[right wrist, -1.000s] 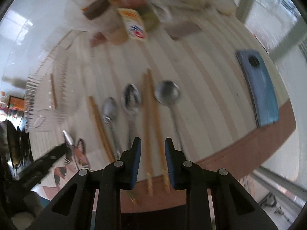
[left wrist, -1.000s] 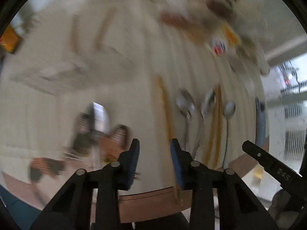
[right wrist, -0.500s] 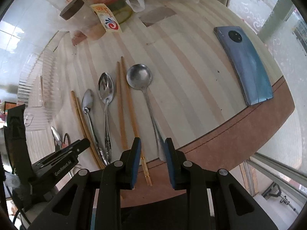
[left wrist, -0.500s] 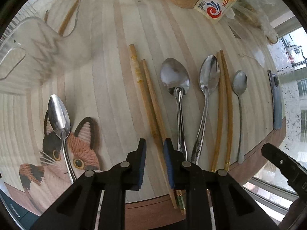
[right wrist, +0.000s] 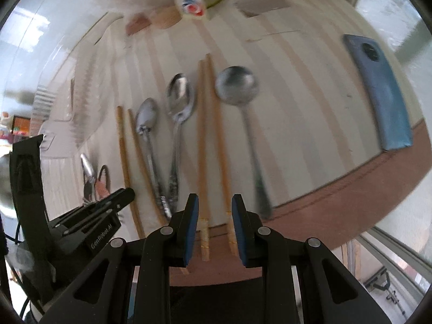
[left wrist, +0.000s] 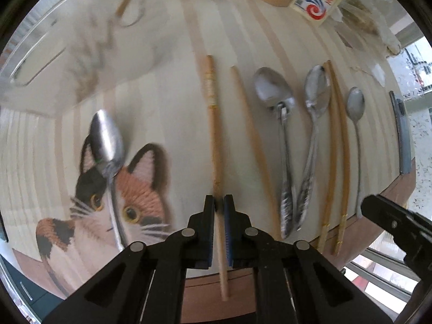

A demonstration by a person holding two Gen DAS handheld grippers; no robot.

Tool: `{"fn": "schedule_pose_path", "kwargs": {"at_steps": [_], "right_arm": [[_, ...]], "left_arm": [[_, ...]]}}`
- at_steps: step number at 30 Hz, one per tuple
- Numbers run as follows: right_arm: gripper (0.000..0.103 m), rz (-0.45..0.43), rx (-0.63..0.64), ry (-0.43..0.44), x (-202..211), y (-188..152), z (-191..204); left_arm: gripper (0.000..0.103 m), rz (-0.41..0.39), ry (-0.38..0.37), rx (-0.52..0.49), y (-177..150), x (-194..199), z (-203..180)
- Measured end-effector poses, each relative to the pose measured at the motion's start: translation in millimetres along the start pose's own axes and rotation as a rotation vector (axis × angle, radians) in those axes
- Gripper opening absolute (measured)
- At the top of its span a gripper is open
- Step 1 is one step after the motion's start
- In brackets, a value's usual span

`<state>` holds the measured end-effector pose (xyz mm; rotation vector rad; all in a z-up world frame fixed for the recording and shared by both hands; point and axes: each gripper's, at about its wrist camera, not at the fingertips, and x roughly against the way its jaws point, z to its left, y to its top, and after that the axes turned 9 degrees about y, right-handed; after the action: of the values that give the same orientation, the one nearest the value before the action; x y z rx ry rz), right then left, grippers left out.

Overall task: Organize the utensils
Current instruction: 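Close the left tool on a chopstick while the right tool grasps another chopstick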

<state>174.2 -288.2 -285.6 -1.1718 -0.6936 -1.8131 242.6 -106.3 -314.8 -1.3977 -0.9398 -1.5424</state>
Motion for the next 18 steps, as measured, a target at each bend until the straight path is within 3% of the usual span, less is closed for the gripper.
{"fn": "schedule_pose_path", "kwargs": {"at_steps": [6, 9, 11, 18], "right_arm": [[0.025, 0.029, 0.037, -0.02, -27.0, 6.0, 18.8], [0.018, 0.052, 0.059, -0.071, -42.6, 6.3, 25.9], [0.008, 0.072, 0.078, -0.105, -51.7, 4.3, 29.7], [0.007, 0.101, 0.148, -0.173, -59.8, -18.0, 39.9]], "left_arm": [[0.004, 0.021, -0.001, 0.064, -13.8, -2.6, 25.0], [0.004, 0.017, -0.024, 0.081, -27.9, -2.8, 36.9], [0.004, 0.024, -0.031, 0.081, -33.4, -3.3, 37.2], [0.007, 0.031, -0.025, 0.055, -42.1, -11.3, 30.1]]}}
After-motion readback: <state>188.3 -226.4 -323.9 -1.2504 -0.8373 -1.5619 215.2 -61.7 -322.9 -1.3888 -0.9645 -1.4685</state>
